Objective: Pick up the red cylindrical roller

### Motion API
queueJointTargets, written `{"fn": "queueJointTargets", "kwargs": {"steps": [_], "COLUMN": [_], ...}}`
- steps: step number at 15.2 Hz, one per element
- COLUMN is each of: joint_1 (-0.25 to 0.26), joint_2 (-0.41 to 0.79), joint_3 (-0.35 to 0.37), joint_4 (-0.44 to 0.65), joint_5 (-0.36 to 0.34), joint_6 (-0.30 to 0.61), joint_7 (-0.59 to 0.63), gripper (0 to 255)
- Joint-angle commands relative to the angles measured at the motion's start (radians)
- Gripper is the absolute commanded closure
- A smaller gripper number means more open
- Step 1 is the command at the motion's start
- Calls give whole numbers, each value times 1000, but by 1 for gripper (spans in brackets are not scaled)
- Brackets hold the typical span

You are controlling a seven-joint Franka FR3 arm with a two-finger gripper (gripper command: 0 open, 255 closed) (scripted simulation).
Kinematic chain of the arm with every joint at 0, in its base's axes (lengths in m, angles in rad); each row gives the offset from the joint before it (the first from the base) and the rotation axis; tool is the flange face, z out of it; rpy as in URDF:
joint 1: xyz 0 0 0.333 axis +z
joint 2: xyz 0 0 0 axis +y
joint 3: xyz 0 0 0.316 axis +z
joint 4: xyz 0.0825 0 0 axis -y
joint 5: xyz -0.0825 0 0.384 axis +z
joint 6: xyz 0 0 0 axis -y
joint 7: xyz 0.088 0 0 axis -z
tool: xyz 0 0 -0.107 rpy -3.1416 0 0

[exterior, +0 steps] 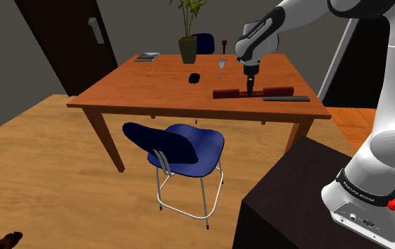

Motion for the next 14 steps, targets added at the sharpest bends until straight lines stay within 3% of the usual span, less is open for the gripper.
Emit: {"fn": "queueJointTargets", "kwargs": {"steps": [1,2,14], "joint_1": [-1,-2,2], "joint_2": [7,10,-17], "joint_3": [1,1,-3], "joint_4": [-4,-1,6], "joint_5": [3,4,-5], "joint_6": [11,11,-22], "joint_7": [-2,-3,2], "gripper": [0,255,255]}}
